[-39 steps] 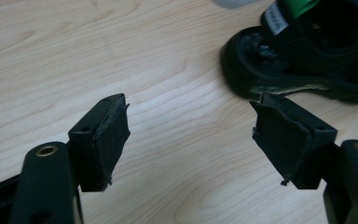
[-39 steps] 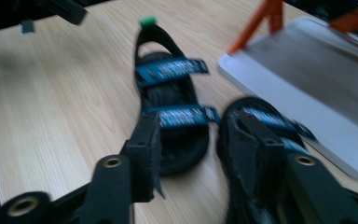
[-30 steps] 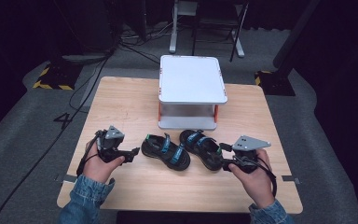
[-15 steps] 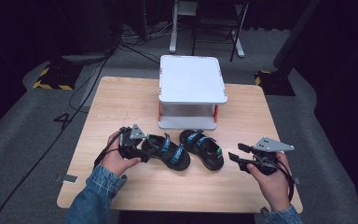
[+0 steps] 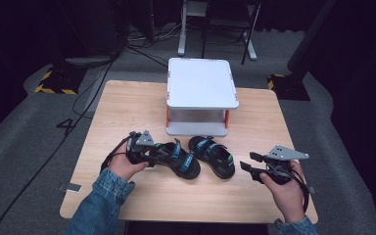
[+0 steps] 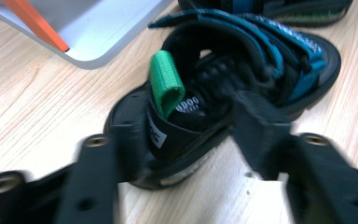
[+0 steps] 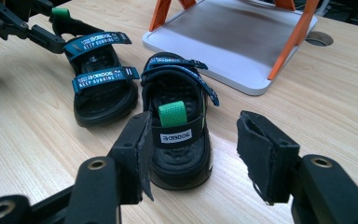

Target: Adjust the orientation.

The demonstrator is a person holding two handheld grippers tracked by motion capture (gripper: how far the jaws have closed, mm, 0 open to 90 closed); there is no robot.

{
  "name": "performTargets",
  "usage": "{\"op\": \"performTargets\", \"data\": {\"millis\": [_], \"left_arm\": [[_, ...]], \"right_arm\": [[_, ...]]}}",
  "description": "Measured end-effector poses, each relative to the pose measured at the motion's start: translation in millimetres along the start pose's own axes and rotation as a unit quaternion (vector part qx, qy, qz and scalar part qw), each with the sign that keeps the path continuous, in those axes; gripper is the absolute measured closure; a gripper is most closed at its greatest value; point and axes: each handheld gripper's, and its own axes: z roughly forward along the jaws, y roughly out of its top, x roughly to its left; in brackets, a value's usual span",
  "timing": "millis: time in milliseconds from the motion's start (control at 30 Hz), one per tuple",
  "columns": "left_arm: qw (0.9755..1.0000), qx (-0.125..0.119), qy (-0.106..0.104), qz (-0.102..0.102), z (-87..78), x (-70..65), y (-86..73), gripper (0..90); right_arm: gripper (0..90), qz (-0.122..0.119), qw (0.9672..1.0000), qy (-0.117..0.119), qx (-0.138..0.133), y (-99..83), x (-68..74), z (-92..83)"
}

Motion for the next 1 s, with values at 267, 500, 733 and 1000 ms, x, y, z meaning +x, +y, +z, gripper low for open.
{"op": "performTargets", "data": {"millis": [267, 500, 733, 1000], "left_arm": [[1.0000, -0.002, 0.009, 0.000, -13.1, -16.6, 15.2, 79.5], [0.9940, -0.035, 0.076, -0.071, -37.0, -2.7, 14.3, 79.7], [0.9702, -0.080, 0.163, -0.161, -25.6, 6.3, 0.2, 79.3], [0.9767, -0.030, 0.090, -0.193, -22.5, -5.7, -7.8, 75.5]], "right_arm": [[46.8, -0.003, 1.0000, 0.002, -0.004, 1.5, -1.1, 0.2], [46.8, -0.004, 1.0000, -0.002, -0.005, 1.0, -1.6, -0.5], [46.9, -0.005, 1.0000, -0.001, 0.001, -0.3, -0.2, 2.4], [46.3, -0.003, 1.0000, 0.000, -0.005, 2.4, -3.2, 1.7]]}}
